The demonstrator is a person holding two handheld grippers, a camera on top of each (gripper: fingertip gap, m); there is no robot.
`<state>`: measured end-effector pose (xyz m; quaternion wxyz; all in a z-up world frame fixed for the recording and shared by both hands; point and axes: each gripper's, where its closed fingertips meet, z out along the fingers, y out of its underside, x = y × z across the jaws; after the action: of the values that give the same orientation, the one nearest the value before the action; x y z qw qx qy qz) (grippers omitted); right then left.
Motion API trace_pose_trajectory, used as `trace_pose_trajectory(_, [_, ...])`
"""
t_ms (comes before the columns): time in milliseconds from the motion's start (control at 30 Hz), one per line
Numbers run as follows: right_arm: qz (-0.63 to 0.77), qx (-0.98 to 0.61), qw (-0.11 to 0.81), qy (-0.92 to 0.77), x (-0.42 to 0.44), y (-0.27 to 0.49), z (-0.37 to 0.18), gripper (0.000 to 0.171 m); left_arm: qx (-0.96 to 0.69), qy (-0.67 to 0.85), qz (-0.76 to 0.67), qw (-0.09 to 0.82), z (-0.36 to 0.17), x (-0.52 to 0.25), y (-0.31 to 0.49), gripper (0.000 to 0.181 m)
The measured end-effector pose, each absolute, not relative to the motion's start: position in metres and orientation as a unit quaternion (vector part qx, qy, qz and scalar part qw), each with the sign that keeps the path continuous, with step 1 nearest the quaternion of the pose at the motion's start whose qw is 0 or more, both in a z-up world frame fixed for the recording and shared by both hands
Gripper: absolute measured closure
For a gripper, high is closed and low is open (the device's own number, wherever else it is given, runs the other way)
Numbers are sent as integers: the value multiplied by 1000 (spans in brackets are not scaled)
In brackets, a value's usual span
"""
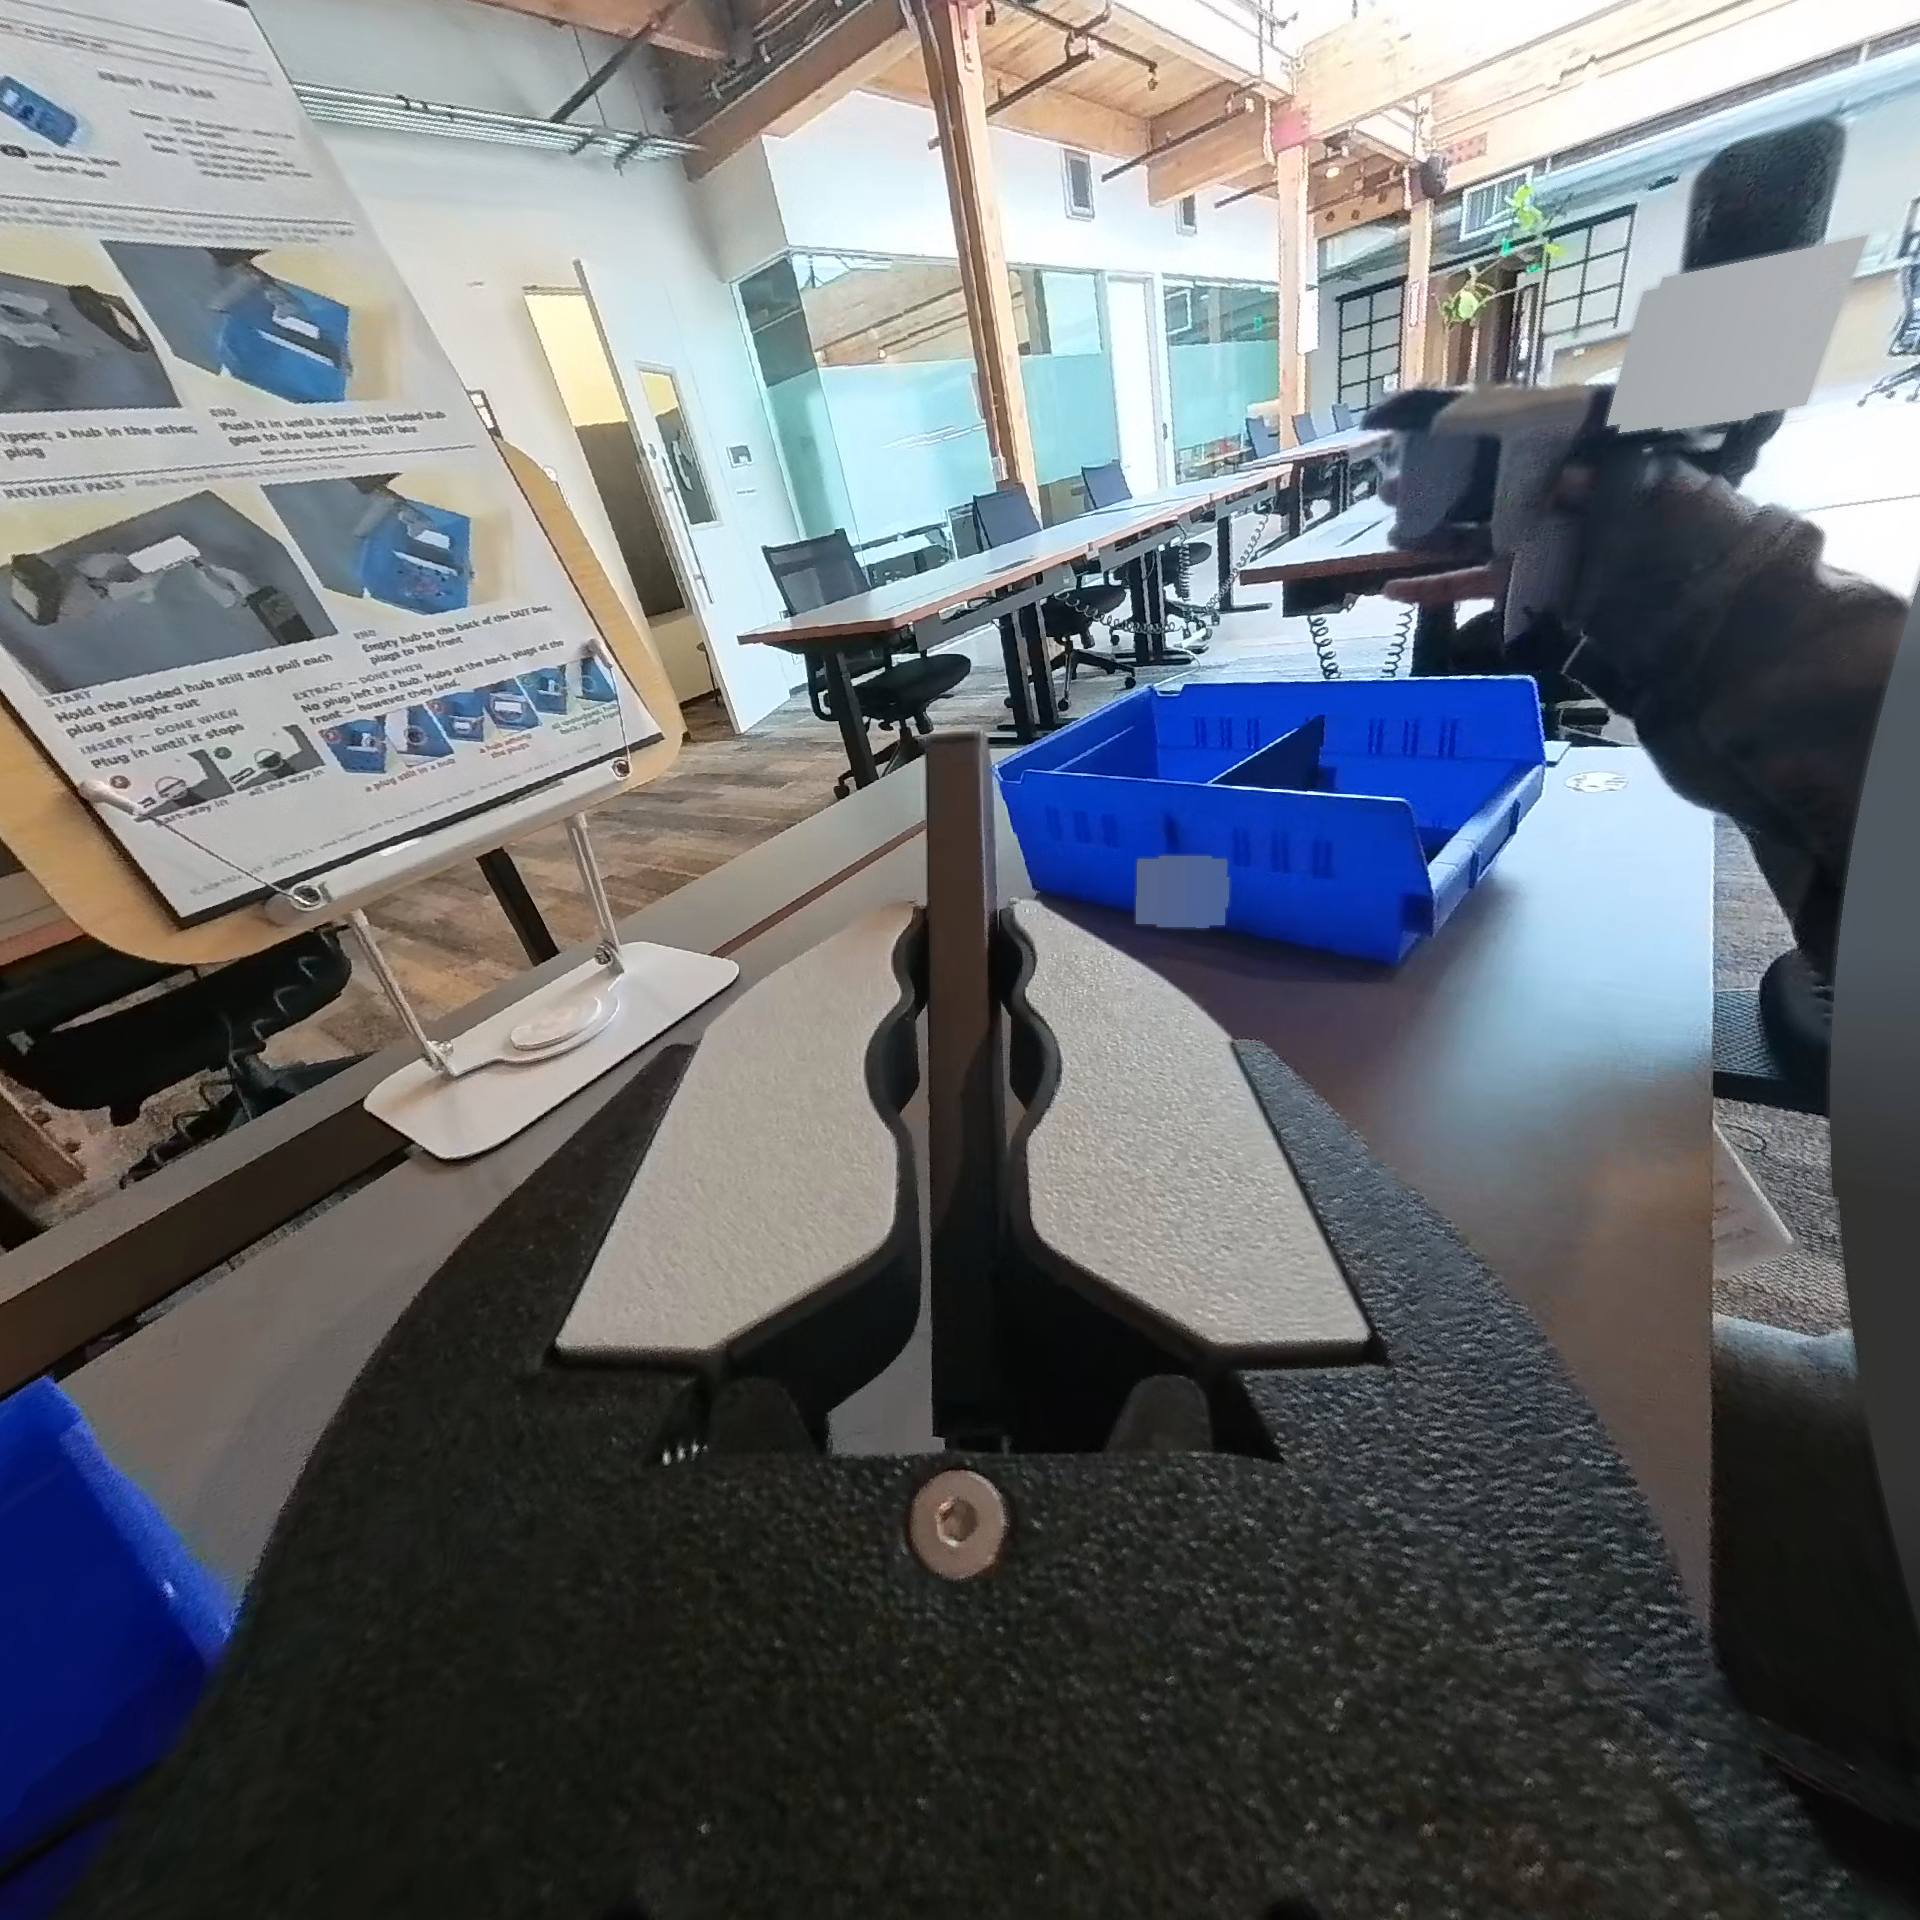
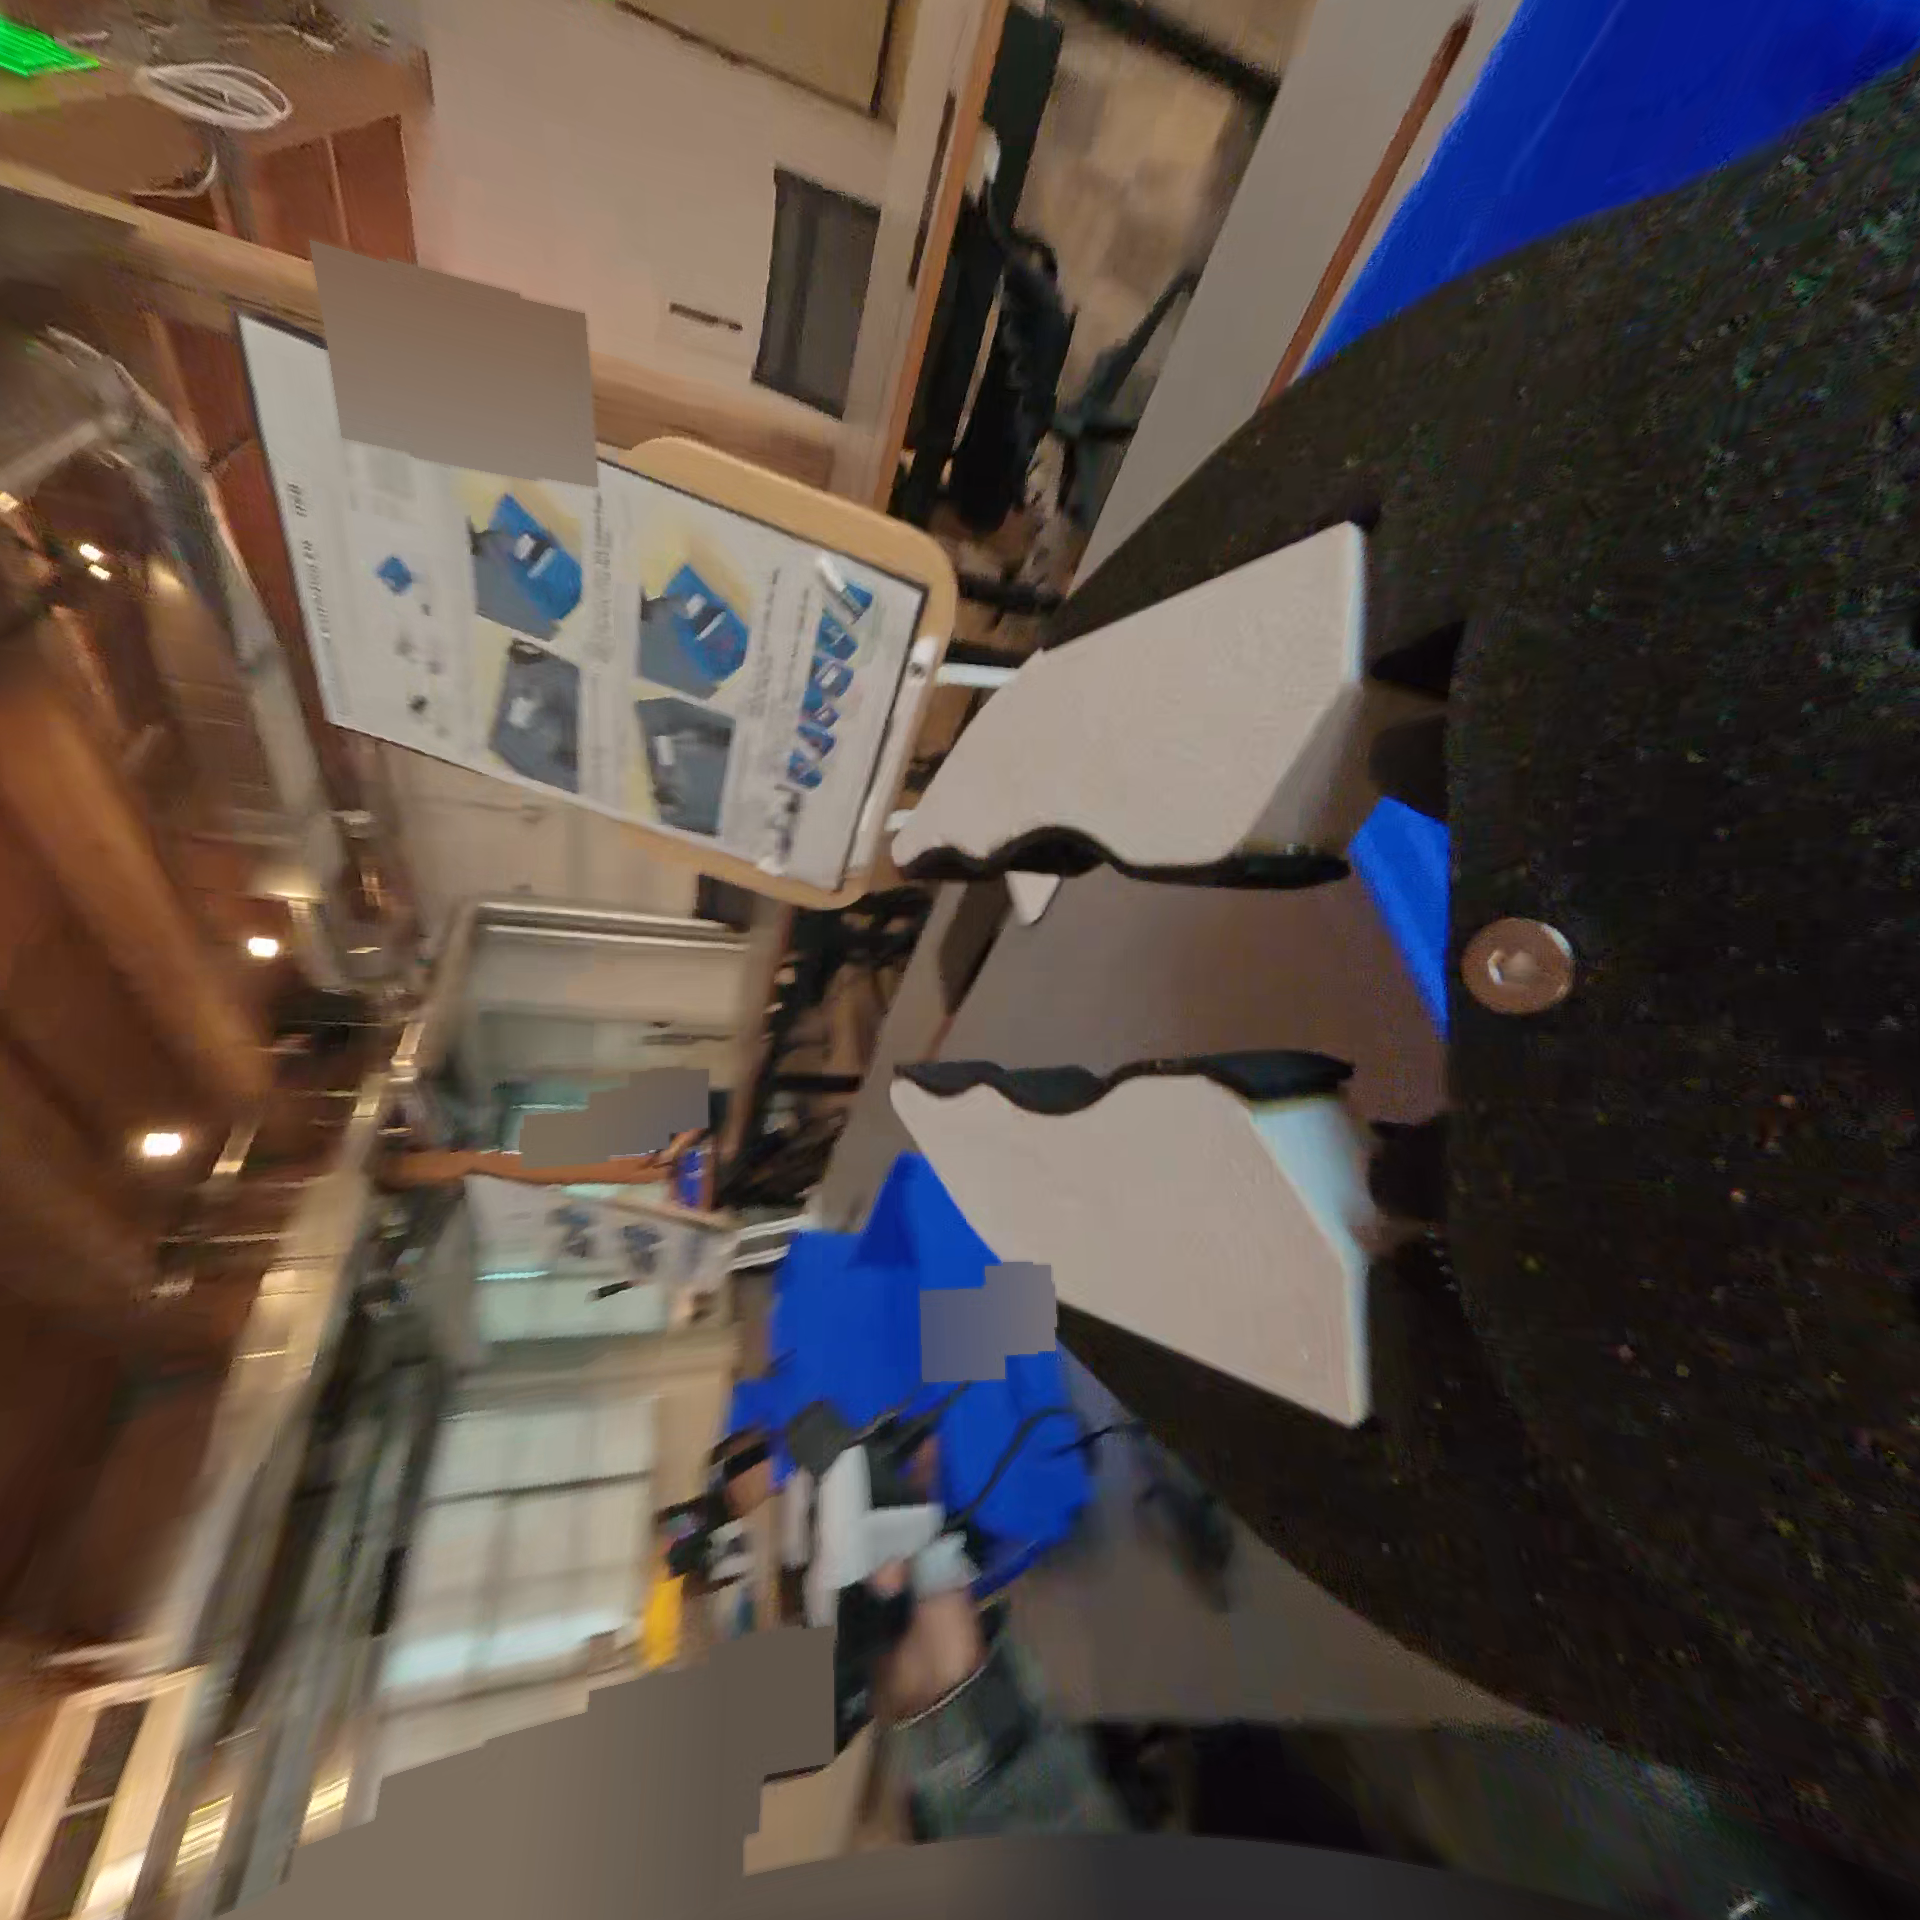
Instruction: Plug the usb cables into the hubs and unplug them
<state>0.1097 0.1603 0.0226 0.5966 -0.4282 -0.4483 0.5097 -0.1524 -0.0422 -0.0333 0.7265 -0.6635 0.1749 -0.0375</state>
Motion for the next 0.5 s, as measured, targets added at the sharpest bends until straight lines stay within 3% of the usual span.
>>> trace_pose_trajectory(233, [581,-357,531,-503,51,91,32,133,-652,183,-94,730,-29,-139,-47,170])
trace_pose_trajectory(500, [574,-319,422,-624,-58,-22,-30,131,-610,185,-269,722,-23,-104,-53,170])
